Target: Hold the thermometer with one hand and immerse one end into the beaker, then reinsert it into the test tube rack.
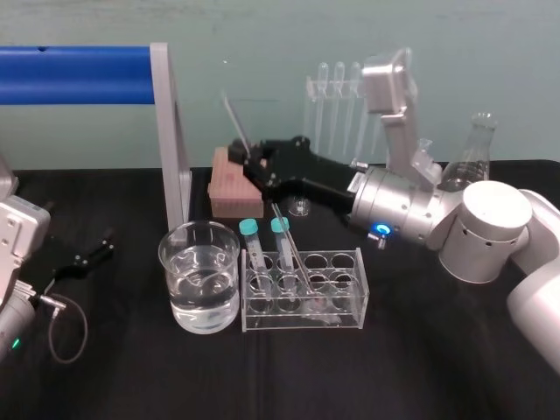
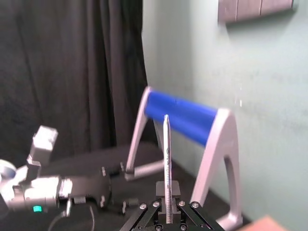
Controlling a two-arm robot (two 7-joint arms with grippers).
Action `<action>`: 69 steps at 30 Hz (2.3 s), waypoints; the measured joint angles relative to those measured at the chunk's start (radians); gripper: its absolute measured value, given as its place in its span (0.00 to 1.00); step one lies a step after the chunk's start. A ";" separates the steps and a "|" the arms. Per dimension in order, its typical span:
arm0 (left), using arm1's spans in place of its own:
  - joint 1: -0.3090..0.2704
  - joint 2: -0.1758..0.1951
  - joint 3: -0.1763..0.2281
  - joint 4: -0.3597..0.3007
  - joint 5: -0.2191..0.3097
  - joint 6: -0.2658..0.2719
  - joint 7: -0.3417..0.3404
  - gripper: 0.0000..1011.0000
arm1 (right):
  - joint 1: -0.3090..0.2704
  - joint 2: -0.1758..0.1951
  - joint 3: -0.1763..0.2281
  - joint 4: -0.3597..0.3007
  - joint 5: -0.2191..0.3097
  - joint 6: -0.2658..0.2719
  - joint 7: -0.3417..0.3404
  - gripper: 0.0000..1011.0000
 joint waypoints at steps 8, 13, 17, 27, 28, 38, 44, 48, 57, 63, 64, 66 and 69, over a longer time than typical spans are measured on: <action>0.000 0.000 0.000 0.000 0.000 0.000 0.000 1.00 | -0.062 0.009 0.087 -0.074 0.086 -0.138 0.036 0.05; 0.000 0.000 0.000 0.000 0.000 0.000 0.000 1.00 | -0.098 0.020 0.143 -0.137 0.163 -0.166 0.042 0.06; 0.000 0.000 0.000 0.000 0.000 0.000 0.000 1.00 | -0.101 0.029 0.163 -0.167 0.196 -0.164 0.041 0.05; 0.000 0.000 0.000 0.000 0.000 0.000 0.000 1.00 | -0.020 0.060 0.161 -0.199 0.241 -0.099 0.032 0.05; 0.000 0.000 0.000 0.000 0.000 0.000 0.000 1.00 | -0.011 0.059 0.158 -0.196 0.241 -0.097 0.033 0.05; 0.000 0.000 0.000 0.000 0.000 0.000 0.000 1.00 | 0.136 -0.023 0.068 -0.084 0.250 -0.097 0.099 0.05; 0.000 0.000 0.000 0.000 0.000 0.000 0.000 1.00 | 0.210 -0.119 -0.012 0.046 0.249 -0.132 0.172 0.05; 0.000 0.000 0.000 0.000 0.000 0.000 0.000 1.00 | 0.242 -0.172 -0.047 0.153 0.239 -0.157 0.210 0.05; 0.000 0.000 0.000 0.000 0.000 0.000 0.000 1.00 | 0.261 -0.234 -0.086 0.339 0.217 -0.174 0.271 0.05; 0.000 0.000 0.000 0.000 0.000 0.000 0.000 1.00 | 0.244 -0.248 -0.096 0.408 0.195 -0.185 0.293 0.05; 0.000 0.000 0.000 0.000 0.000 0.000 0.000 1.00 | 0.242 -0.250 -0.097 0.413 0.191 -0.187 0.294 0.05; 0.000 0.000 0.000 0.000 0.000 0.000 0.000 1.00 | 0.237 -0.252 -0.099 0.423 0.184 -0.191 0.299 0.05; 0.000 0.000 0.000 0.000 0.000 0.000 0.000 1.00 | 0.225 -0.255 -0.102 0.440 0.167 -0.202 0.306 0.05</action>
